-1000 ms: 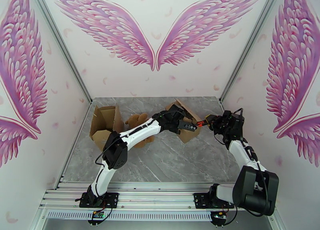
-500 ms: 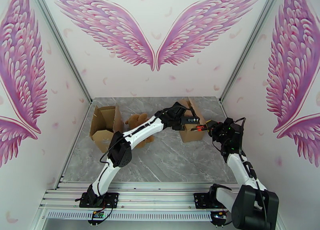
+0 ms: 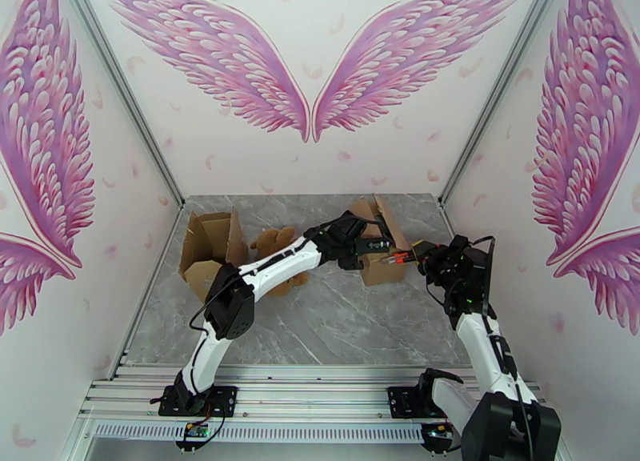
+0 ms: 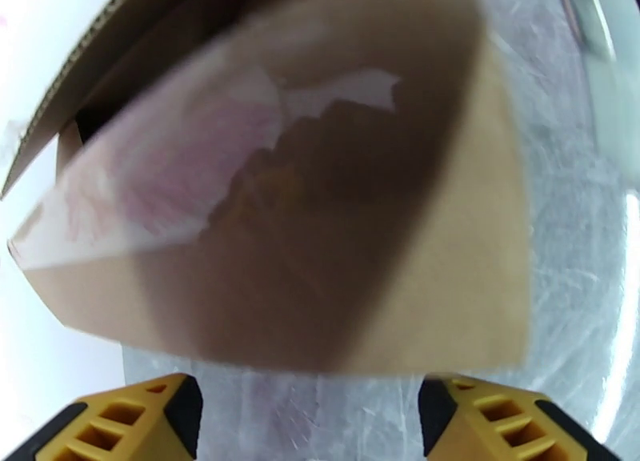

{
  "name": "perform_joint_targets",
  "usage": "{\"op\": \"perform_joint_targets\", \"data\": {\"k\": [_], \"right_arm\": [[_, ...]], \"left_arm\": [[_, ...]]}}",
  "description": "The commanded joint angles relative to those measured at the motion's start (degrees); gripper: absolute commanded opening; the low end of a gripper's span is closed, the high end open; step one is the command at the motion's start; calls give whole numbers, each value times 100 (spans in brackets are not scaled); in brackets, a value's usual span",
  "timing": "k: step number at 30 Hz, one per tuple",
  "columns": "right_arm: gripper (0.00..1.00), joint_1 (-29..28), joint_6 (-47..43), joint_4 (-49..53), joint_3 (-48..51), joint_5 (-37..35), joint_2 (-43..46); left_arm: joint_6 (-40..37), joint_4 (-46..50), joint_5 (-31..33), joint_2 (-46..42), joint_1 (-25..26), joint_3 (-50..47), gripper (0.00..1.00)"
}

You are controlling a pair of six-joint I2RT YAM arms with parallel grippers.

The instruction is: Unpack the express box

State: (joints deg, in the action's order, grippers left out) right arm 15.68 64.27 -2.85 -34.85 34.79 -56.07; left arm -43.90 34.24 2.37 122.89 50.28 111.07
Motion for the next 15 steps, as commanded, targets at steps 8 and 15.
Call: {"op": "perform_joint_targets", "data": {"k": [8, 15], "right_arm": [[0, 22, -596, 1471, -675, 325, 1180], [0, 514, -43, 424, -898, 521, 696]], "left_arm": [[997, -816, -36, -1689, -124, -1372, 80], [2092, -1076, 255, -2501, -116, -2169, 81]]}}
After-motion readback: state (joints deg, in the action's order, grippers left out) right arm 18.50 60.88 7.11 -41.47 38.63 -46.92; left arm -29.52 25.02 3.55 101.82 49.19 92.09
